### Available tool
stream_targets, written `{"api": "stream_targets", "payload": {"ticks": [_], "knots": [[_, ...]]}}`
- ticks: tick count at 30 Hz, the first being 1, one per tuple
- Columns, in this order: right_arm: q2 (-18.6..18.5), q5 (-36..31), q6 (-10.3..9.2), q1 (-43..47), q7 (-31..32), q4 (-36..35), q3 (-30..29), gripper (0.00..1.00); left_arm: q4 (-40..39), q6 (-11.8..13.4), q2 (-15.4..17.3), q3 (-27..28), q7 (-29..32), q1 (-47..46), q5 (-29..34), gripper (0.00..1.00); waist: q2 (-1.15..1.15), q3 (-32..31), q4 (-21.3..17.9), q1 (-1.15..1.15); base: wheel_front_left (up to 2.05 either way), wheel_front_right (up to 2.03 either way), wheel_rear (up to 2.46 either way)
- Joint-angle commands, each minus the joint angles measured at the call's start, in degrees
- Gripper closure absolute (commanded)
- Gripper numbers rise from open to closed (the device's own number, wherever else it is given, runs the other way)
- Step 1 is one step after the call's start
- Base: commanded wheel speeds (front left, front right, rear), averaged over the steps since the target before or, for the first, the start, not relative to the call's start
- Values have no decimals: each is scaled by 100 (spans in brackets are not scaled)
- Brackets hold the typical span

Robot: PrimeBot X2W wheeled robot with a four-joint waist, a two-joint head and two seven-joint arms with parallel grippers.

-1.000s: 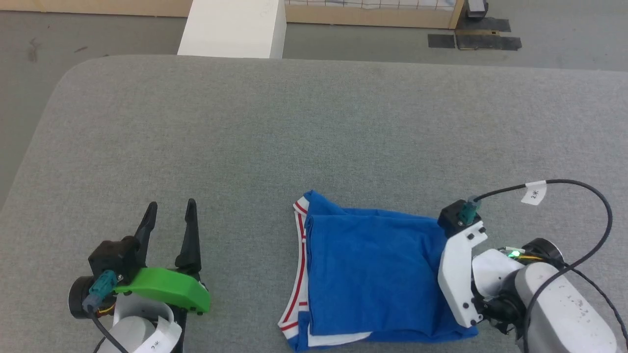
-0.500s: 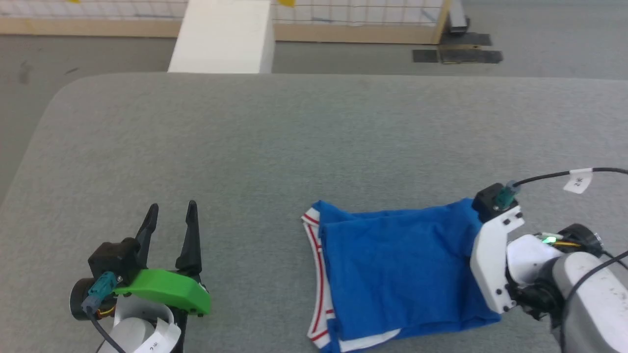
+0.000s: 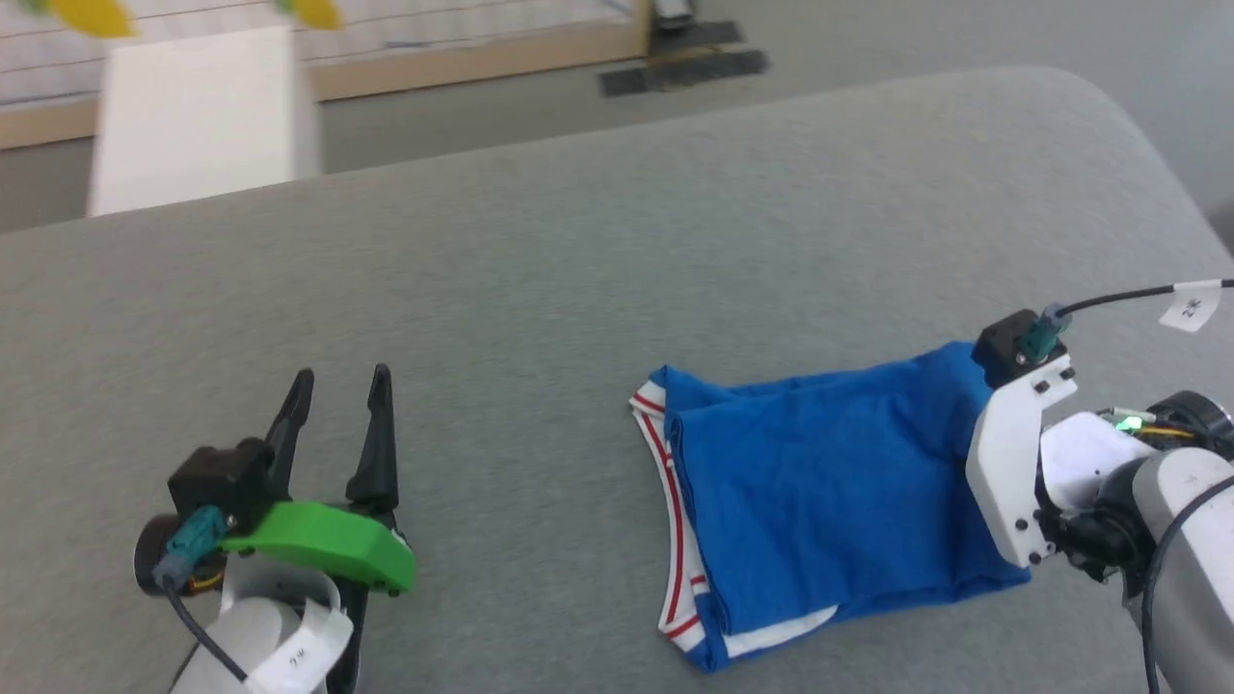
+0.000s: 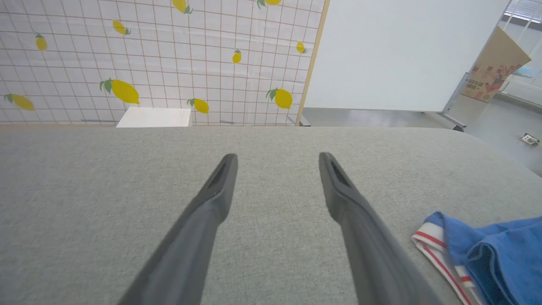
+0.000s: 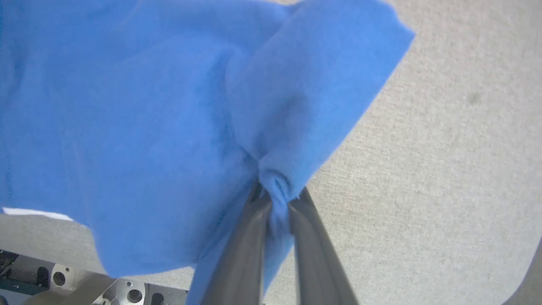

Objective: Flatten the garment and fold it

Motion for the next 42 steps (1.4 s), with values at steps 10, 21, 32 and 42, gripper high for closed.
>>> {"api": "stream_targets", "payload": {"ticks": [10, 21, 32, 42], "knots": [[-205, -110, -10, -524, -538, 588, -374, 100, -301, 82, 227, 6, 219, -478, 182, 0, -1, 962, -921, 0, 0, 0, 0], [-943, -653, -10, -1190, -947, 1404, -1249, 100, -1071, 310, 639, 201, 576, -752, 381, 0, -1, 2028, -444, 0, 0, 0, 0], [-1091, -1219, -10, -1952, -1491, 2509, -2405, 100, -1613, 467, 869, 304, 818, -819, 482, 0, -1, 2613, -195, 0, 0, 0, 0], [-1005, -1981, -10, -2240, -1531, 3186, -3166, 0, -1683, 503, 925, 338, 831, -733, 437, 0, -1, 2612, -133, 0, 0, 0, 0]]}}
